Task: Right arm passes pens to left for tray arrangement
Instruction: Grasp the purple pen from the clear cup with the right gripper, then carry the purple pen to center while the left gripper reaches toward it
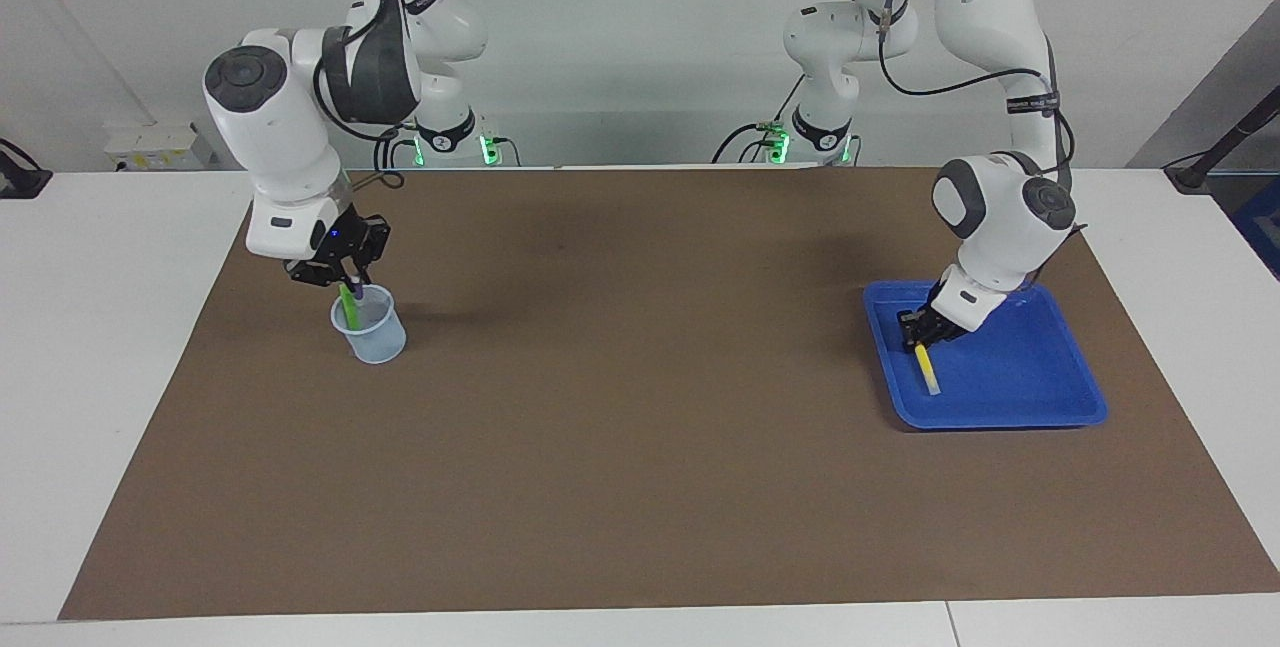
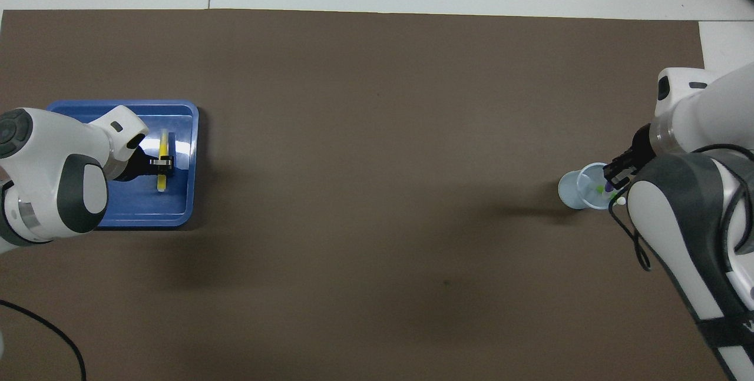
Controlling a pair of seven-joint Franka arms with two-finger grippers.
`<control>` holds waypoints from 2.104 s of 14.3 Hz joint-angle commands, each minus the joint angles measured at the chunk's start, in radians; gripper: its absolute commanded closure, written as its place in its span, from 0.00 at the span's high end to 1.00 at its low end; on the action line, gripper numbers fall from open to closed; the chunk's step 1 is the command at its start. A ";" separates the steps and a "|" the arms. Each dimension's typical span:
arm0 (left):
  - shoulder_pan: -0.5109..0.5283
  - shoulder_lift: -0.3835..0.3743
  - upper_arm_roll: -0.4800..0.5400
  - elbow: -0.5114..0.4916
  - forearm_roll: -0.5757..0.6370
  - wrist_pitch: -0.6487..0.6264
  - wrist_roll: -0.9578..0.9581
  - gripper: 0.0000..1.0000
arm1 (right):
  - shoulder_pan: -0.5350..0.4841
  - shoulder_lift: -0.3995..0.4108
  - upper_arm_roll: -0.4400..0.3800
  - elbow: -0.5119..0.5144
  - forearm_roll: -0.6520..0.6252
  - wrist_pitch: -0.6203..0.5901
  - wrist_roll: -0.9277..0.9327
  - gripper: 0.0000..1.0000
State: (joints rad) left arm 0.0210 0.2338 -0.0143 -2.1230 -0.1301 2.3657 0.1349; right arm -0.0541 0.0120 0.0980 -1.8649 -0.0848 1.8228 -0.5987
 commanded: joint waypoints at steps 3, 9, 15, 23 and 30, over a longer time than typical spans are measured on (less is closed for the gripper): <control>0.010 0.018 -0.001 -0.005 0.030 0.017 0.034 0.50 | 0.002 -0.006 0.077 0.150 0.000 -0.155 0.007 0.00; 0.010 0.021 -0.003 0.014 -0.003 0.007 0.020 0.57 | 0.003 -0.021 0.178 0.147 0.186 -0.171 0.443 0.00; 0.010 0.022 -0.003 0.139 -0.098 -0.132 -0.012 0.75 | 0.016 -0.030 0.187 0.124 0.422 -0.091 0.767 0.00; 0.010 0.010 -0.003 0.296 -0.164 -0.350 -0.133 0.87 | 0.152 -0.067 0.187 -0.013 0.605 0.237 1.181 0.00; -0.006 -0.096 -0.010 0.298 -0.337 -0.420 -0.473 0.87 | 0.220 -0.090 0.187 -0.117 0.718 0.507 1.313 0.00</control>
State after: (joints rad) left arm 0.0191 0.1902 -0.0272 -1.8155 -0.4191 1.9846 -0.2376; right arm 0.1613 -0.0455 0.2830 -1.9308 0.5926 2.2755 0.6836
